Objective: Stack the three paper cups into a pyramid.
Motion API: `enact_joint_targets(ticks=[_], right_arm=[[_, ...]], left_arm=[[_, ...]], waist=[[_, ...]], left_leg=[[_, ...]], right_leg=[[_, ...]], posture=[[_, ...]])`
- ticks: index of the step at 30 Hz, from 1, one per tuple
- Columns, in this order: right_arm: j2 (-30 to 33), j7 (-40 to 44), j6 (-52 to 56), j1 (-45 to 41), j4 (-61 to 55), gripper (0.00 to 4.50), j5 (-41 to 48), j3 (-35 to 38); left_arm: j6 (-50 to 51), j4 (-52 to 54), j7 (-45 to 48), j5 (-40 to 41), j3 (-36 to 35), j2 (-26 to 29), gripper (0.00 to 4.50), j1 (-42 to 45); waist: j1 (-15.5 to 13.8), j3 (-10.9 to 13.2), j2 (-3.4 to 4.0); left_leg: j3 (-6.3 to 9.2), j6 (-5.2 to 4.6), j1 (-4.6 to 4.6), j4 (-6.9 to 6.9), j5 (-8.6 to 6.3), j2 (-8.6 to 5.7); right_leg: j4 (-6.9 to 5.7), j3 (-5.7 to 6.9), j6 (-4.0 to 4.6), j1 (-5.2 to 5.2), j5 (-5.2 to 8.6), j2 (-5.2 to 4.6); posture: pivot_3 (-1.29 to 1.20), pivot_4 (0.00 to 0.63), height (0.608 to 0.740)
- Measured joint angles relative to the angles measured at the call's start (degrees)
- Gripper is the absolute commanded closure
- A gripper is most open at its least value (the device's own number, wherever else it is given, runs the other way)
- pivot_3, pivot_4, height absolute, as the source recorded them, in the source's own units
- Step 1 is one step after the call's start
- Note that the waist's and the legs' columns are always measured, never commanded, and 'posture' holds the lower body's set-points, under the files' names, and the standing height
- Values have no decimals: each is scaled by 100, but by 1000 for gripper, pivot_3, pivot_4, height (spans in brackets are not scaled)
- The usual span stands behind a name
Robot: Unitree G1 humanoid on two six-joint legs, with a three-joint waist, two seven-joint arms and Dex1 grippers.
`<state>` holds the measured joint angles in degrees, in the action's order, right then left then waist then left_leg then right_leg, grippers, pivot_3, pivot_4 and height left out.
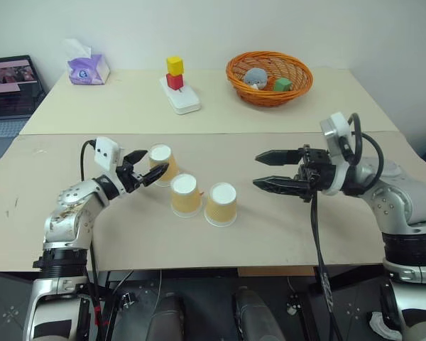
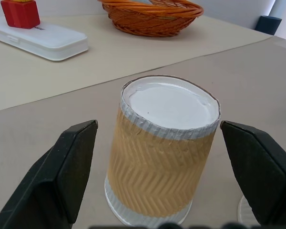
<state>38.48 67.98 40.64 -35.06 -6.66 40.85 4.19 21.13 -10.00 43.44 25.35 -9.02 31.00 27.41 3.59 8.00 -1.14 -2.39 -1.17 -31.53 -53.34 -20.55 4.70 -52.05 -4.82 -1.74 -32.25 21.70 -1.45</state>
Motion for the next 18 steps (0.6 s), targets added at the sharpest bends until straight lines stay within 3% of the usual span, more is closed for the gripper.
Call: enact_joint_targets(ticks=[4, 7, 11, 18], right_arm=[[0, -13, -2, -2, 0, 307, -1, 0], [0, -24, -2, -1, 0, 213, 0, 0], [0, -46, -3, -2, 0, 213, 0, 0], [0, -52, -3, -12, 0, 213, 0, 0]], left_arm=[[-122, -139, 14, -79, 39, -58, 113, 131], [-163, -174, 25, -82, 39, -82, 799, 159], [-315, -227, -6, -203, 53, -156, 2182, 159], [-400, -196, -24, -331, 66, -145, 2182, 160]], waist=[[-3, 0, 0], [-1, 0, 0], [-2, 0, 0], [2, 0, 0]], left_leg=[[1, 0, -1, 0, 0, 0], [2, 0, -1, 0, 0, 0], [2, 0, 0, 0, 0, -1], [3, 0, 0, 0, 0, -1]], right_leg=[[0, 1, 0, 0, 0, -1], [0, 1, 0, 0, 0, -1], [0, 2, 0, 2, 0, -2], [-1, 2, 0, 2, 0, -2]], posture=[[0, 150, 658], [0, 150, 658], [0, 150, 658], [0, 150, 658]])
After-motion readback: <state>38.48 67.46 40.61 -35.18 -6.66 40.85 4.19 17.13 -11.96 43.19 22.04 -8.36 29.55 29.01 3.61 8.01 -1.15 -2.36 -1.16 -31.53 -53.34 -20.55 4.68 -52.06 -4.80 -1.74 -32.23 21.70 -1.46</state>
